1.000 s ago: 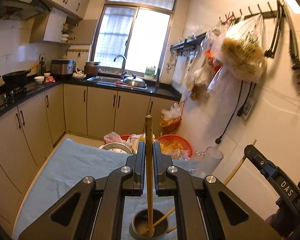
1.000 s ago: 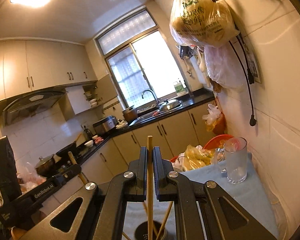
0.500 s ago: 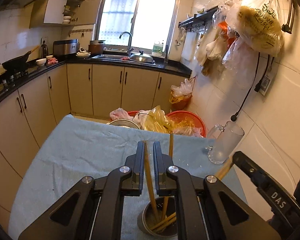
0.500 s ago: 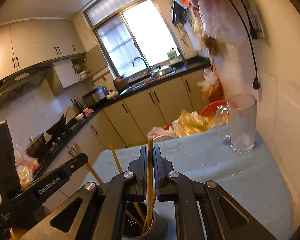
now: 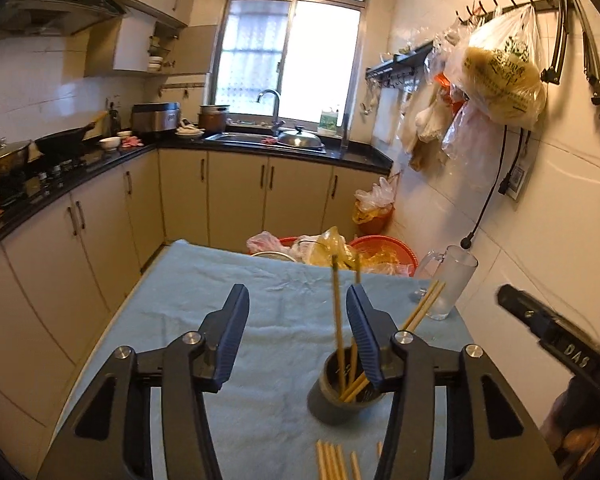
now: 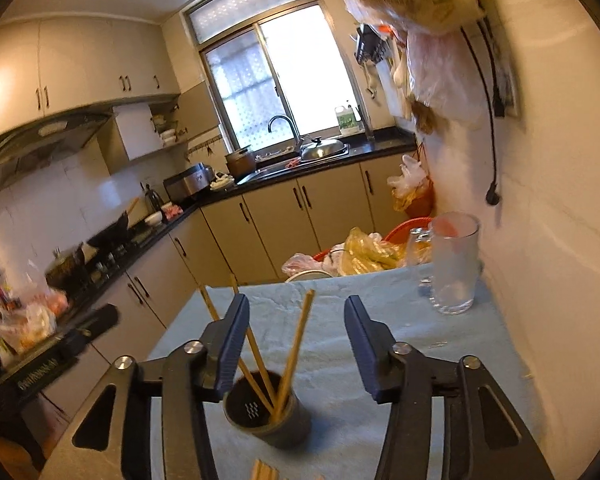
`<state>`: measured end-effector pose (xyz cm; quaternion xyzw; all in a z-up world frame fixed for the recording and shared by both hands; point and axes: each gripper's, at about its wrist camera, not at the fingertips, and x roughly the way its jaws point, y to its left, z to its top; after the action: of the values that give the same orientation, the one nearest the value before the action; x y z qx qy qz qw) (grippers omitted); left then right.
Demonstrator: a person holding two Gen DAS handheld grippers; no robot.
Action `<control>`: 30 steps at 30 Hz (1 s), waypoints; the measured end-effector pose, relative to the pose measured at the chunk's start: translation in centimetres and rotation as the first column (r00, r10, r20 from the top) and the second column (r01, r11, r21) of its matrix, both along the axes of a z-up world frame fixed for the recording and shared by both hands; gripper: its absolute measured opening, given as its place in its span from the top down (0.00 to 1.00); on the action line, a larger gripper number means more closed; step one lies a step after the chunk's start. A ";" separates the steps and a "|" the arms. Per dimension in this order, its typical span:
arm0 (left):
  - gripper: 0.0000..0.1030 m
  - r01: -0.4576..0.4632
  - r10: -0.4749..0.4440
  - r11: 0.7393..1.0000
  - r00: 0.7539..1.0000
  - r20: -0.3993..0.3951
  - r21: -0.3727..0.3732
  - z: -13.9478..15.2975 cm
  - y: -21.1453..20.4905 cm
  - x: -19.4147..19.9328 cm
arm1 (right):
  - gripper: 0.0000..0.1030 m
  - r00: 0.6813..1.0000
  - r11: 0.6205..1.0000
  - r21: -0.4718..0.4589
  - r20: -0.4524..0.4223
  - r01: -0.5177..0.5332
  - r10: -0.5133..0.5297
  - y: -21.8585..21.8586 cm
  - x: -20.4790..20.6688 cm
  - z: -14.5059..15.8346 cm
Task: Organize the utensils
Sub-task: 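Open the left gripper to release the chopstick and withdraw, then close the left gripper on a loose chopstick while the right gripper closes on another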
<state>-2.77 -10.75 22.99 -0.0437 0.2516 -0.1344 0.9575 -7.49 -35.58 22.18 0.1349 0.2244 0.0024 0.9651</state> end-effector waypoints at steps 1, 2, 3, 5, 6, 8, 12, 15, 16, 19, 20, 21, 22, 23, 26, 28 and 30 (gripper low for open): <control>0.51 -0.005 0.005 1.000 1.000 -0.003 0.003 0.0 0.4 -0.5 | 0.42 1.000 1.000 -0.020 -0.009 -0.002 0.002 -0.1 -0.8 0.2; 0.50 -0.009 0.009 1.000 1.000 -0.007 0.006 -0.1 0.9 -1.1 | 0.40 1.000 0.999 -0.039 -0.020 -0.003 0.003 -0.2 -1.5 0.3; 0.50 -0.013 0.013 1.000 1.000 -0.010 0.010 -0.2 1.5 -1.8 | 0.39 0.999 0.998 -0.067 -0.040 -0.007 0.005 -0.3 -2.4 0.2; 0.49 -0.021 0.021 1.000 1.000 -0.019 0.023 -0.7 2.4 -3.2 | 0.36 0.997 0.993 -0.116 -0.076 -0.010 0.001 -0.6 -3.8 0.0; 0.49 -0.025 0.026 0.999 0.999 -0.025 0.031 -1.0 2.9 -4.0 | 0.35 0.995 0.990 -0.142 -0.100 -0.009 -0.006 -0.9 -4.8 -0.2; 0.46 -0.030 0.032 0.999 0.999 -0.041 0.040 -2.0 3.8 -5.4 | 0.31 0.988 0.983 -0.184 -0.151 -0.008 -0.020 -1.5 -6.3 -0.9; 0.46 -0.016 0.022 0.999 0.992 -0.124 0.052 -5.1 4.9 -7.7 | 0.28 0.967 0.971 -0.237 -0.241 0.019 -0.078 -3.2 -10.1 -3.6; 0.46 0.012 -0.001 0.999 0.982 -0.191 0.053 -7.8 5.1 -8.6 | 0.27 0.947 0.977 -0.212 -0.308 0.024 -0.090 -3.8 -12.9 -7.2; 0.46 0.023 -0.010 0.998 0.976 -0.215 0.058 -8.9 4.9 -8.8 | 0.27 0.940 0.981 -0.194 -0.331 0.013 -0.078 -3.7 -13.4 -8.4; 0.46 0.061 -0.036 0.995 0.957 -0.288 0.076 -12.2 3.6 -9.0 | 0.27 0.924 0.991 -0.127 -0.382 -0.043 -0.009 -2.3 -14.6 -12.2; 0.46 0.073 -0.045 0.994 0.950 -0.310 0.082 -13.2 3.1 -8.9 | 0.27 0.918 0.992 -0.108 -0.396 -0.063 0.015 -1.6 -14.7 -13.4; 0.46 0.088 -0.054 0.992 0.941 -0.334 0.089 -14.3 2.6 -8.8 | 0.27 0.912 0.992 -0.089 -0.409 -0.085 0.042 -0.9 -14.7 -14.5; 0.46 0.106 -0.066 0.990 0.931 -0.358 0.094 -15.3 2.0 -8.7 | 0.27 0.908 0.992 -0.077 -0.416 -0.098 0.058 -0.5 -14.6 -15.2; 0.46 0.125 -0.079 0.987 0.923 -0.376 0.099 -16.1 1.4 -8.6 | 0.27 0.900 0.991 -0.059 -0.427 -0.119 0.083 0.4 -14.3 -16.5; 0.46 0.166 -0.104 0.979 0.909 -0.404 0.120 -17.8 -0.4 -8.2 | 0.32 0.893 0.988 -0.029 -0.432 -0.152 0.125 2.0 -13.4 -18.1; 0.46 0.194 -0.123 0.972 0.903 -0.412 0.134 -18.7 -1.6 -7.7 | 0.33 0.892 0.986 -0.004 -0.429 -0.164 0.147 2.8 -12.5 -18.6; 0.48 0.222 -0.141 0.963 0.897 -0.419 0.152 -19.6 -2.9 -7.1 | 0.34 0.891 0.985 0.024 -0.424 -0.171 0.165 3.2 -11.3 -19.1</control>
<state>-9.89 -13.68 3.42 0.0476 0.4590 -0.1861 0.8675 -18.80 -32.41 3.11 0.1056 0.4395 0.0546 0.8903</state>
